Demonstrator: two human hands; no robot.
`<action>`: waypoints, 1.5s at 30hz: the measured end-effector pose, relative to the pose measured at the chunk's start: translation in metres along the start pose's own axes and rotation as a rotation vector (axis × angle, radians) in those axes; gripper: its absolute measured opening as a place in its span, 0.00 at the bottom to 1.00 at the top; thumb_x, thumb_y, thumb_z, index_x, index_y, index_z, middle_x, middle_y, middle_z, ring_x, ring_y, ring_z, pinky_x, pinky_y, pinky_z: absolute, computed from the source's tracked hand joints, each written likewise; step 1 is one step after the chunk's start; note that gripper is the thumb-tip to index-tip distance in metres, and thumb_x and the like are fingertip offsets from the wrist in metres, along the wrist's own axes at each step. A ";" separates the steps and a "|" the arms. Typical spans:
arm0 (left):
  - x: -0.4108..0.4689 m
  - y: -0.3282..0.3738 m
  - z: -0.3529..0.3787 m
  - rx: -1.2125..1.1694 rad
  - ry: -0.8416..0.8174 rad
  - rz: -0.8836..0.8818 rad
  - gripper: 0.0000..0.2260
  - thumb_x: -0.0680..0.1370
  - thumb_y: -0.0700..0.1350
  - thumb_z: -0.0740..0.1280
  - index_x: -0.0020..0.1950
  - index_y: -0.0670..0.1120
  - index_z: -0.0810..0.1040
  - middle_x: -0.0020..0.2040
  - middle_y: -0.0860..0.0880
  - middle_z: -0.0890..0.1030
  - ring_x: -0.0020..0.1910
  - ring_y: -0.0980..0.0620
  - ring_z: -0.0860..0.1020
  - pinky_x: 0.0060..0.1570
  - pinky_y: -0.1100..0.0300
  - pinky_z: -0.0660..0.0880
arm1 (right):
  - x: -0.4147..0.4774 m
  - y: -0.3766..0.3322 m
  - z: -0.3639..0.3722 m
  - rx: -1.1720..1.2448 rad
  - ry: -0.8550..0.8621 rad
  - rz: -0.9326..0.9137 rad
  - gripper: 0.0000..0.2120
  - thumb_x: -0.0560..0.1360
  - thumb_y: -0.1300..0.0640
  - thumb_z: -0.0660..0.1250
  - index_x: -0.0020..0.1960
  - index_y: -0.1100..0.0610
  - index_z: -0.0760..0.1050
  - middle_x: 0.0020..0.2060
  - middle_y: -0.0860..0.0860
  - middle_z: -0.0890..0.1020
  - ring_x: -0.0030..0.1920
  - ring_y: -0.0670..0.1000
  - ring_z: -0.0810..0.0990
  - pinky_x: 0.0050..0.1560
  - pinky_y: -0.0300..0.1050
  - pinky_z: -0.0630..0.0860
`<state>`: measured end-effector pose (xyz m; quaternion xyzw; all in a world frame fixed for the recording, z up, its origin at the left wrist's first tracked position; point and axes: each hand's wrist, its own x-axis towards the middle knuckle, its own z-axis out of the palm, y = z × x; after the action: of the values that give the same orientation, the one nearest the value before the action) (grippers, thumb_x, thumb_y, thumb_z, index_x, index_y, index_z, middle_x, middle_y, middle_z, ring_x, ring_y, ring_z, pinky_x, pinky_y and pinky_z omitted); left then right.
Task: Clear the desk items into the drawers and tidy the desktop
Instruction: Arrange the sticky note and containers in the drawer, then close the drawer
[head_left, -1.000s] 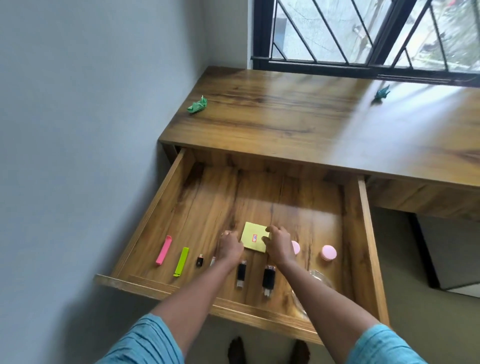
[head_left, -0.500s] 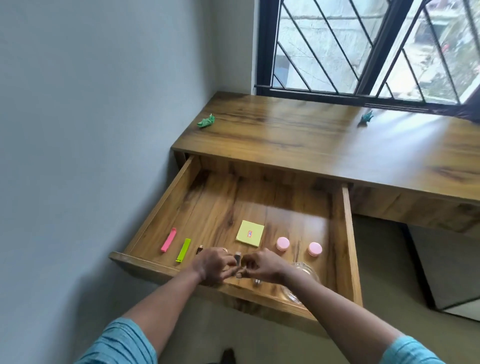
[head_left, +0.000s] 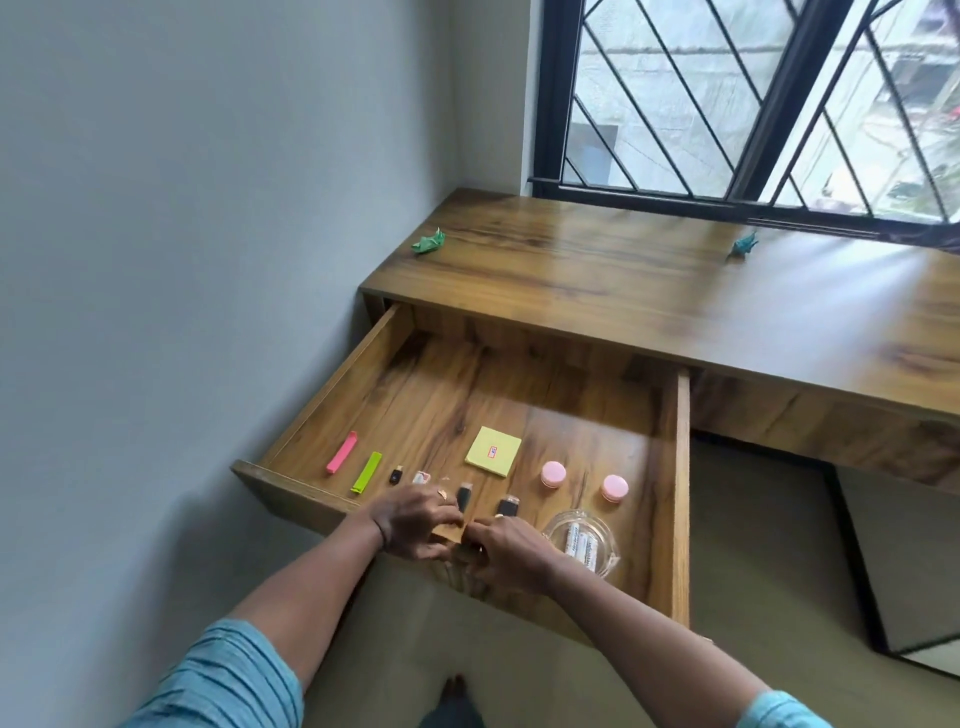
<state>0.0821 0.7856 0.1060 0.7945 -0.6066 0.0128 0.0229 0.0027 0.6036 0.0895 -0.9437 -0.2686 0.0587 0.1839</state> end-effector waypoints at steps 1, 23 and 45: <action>0.001 -0.003 0.003 -0.014 0.002 0.000 0.16 0.65 0.51 0.76 0.48 0.46 0.82 0.38 0.49 0.83 0.34 0.53 0.80 0.32 0.65 0.77 | 0.001 0.003 0.001 0.008 0.021 0.002 0.12 0.74 0.56 0.66 0.55 0.60 0.75 0.42 0.57 0.80 0.36 0.55 0.78 0.35 0.44 0.70; 0.160 -0.074 0.019 -0.742 0.362 -1.445 0.57 0.65 0.55 0.77 0.77 0.39 0.39 0.78 0.41 0.45 0.77 0.42 0.47 0.75 0.52 0.50 | 0.084 0.128 -0.045 -0.239 0.449 0.686 0.13 0.73 0.57 0.66 0.57 0.57 0.78 0.53 0.54 0.82 0.57 0.56 0.79 0.59 0.50 0.73; 0.217 -0.135 0.052 -0.948 0.246 -1.463 0.51 0.71 0.51 0.74 0.77 0.39 0.39 0.74 0.39 0.64 0.65 0.42 0.74 0.56 0.55 0.74 | 0.145 0.172 -0.059 0.950 1.057 1.526 0.57 0.70 0.59 0.74 0.72 0.66 0.28 0.75 0.60 0.36 0.77 0.56 0.48 0.72 0.42 0.55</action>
<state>0.2688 0.6097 0.0613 0.8838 0.1199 -0.1727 0.4179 0.2214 0.5261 0.0767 -0.5986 0.5647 -0.1618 0.5446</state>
